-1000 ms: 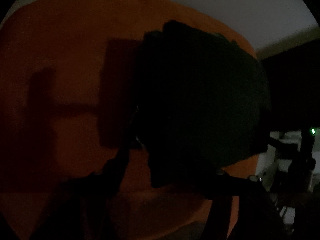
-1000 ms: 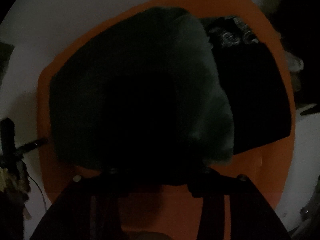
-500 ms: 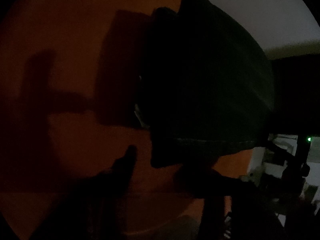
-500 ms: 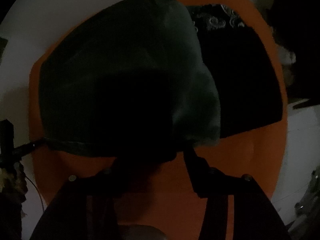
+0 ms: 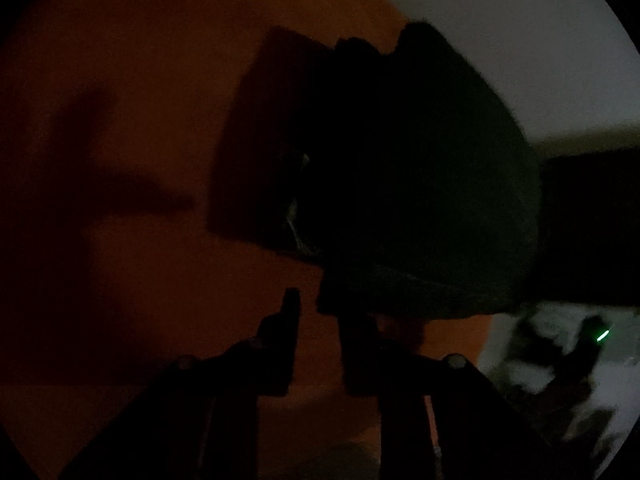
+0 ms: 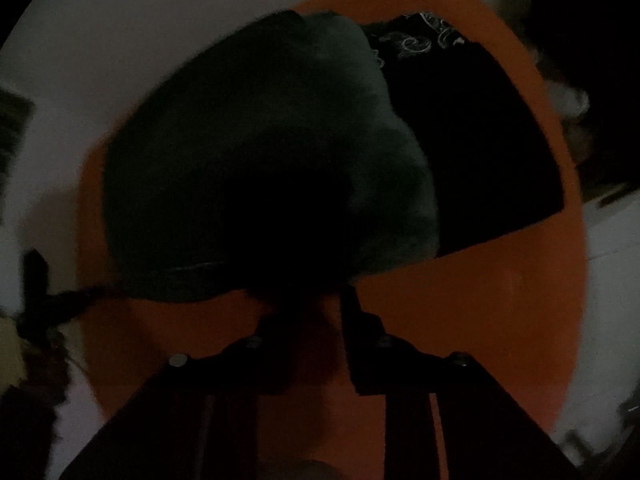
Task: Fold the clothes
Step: 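Press the placed bundle flat with both tools and open them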
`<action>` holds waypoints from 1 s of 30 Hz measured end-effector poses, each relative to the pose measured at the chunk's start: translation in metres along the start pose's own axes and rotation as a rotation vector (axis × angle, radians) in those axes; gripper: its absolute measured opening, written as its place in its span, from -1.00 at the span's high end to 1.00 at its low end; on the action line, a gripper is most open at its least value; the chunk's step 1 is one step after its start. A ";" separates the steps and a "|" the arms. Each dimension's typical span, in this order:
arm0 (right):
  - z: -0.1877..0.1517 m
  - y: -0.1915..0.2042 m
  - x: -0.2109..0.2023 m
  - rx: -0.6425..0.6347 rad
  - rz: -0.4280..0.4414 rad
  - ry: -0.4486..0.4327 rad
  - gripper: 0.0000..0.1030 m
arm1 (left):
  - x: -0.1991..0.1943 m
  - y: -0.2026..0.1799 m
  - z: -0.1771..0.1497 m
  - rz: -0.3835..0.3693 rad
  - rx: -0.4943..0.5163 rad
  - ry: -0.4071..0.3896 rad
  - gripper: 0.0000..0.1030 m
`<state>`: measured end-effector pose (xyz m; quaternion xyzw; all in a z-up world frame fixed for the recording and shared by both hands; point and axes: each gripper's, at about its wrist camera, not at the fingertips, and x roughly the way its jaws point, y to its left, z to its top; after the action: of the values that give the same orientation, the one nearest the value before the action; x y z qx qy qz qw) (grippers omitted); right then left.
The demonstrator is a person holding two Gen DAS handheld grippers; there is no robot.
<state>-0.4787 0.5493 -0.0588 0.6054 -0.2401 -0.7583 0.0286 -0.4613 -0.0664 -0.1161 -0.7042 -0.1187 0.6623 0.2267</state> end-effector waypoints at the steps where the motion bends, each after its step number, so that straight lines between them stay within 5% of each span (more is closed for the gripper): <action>1: -0.006 -0.001 -0.003 0.019 0.018 -0.009 0.41 | -0.002 0.003 -0.003 -0.033 -0.036 0.000 0.38; 3: -0.016 0.004 0.000 0.049 0.024 -0.012 0.41 | -0.003 0.007 -0.007 -0.070 -0.090 -0.004 0.35; 6: -0.017 0.008 0.010 0.084 -0.017 -0.004 0.41 | -0.003 -0.007 -0.003 0.010 -0.087 -0.020 0.35; 10: -0.011 0.040 0.002 0.033 -0.071 -0.083 0.41 | -0.007 -0.054 0.007 0.118 0.067 -0.056 0.30; 13: 0.006 0.063 -0.003 -0.075 -0.132 -0.126 0.23 | 0.006 -0.088 0.024 0.181 0.151 -0.045 -0.02; 19: 0.032 0.061 0.016 -0.175 -0.343 -0.066 0.09 | 0.030 -0.103 0.054 0.277 0.130 -0.017 -0.03; 27: 0.041 0.062 -0.036 -0.114 -0.315 -0.056 0.07 | 0.011 -0.144 0.020 0.369 0.258 -0.062 -0.05; 30: 0.031 0.097 -0.048 -0.107 -0.315 -0.120 -0.31 | -0.005 -0.156 0.011 0.320 0.243 -0.118 -0.28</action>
<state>-0.5184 0.4901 0.0280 0.5867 -0.1032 -0.7999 -0.0728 -0.4517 0.0686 -0.0378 -0.6415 0.0624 0.7395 0.1943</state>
